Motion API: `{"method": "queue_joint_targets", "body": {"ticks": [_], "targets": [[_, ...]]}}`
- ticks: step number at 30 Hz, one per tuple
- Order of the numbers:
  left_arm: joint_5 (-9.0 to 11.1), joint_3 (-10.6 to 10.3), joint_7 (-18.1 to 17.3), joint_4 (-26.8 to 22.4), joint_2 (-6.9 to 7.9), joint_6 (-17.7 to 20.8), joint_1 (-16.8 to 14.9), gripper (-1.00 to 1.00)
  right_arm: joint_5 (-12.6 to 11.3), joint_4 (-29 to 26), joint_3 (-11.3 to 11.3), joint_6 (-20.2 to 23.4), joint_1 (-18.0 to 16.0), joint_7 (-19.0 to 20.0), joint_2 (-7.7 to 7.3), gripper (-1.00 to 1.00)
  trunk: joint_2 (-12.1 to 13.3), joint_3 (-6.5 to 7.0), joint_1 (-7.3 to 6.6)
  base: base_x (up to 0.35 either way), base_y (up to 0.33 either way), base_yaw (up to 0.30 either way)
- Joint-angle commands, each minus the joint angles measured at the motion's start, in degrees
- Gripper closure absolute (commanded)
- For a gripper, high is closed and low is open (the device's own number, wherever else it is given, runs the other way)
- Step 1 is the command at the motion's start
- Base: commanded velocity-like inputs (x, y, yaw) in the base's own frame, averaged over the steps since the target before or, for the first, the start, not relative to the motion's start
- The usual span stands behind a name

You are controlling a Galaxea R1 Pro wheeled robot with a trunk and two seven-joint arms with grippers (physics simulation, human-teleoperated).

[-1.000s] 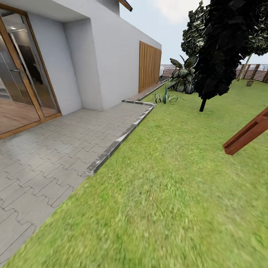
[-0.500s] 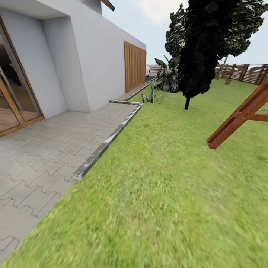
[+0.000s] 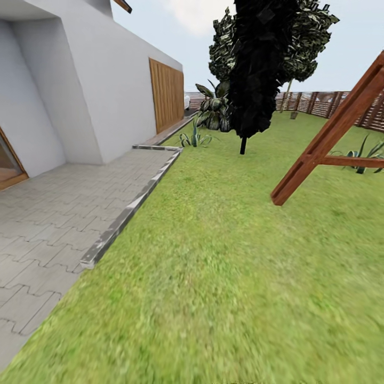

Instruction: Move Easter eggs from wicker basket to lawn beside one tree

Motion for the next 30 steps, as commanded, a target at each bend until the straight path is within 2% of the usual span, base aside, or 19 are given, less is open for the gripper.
{"method": "queue_joint_targets", "body": {"ticks": [1,30], "targets": [[0.02,0.07,0.0,-0.02,0.0,0.02,0.01,-1.0,-0.03,0.08,-0.01,-0.21,-0.03,-0.01,0.0,-1.0,-0.02,-0.03,0.0,0.0,0.0,-0.283],[0.02,0.07,0.01,-0.02,0.01,0.02,0.01,-1.0,0.02,0.13,-0.01,-0.21,-0.02,0.0,0.04,-1.0,-0.02,-0.86,0.0,0.0,0.0,-0.272]]}}
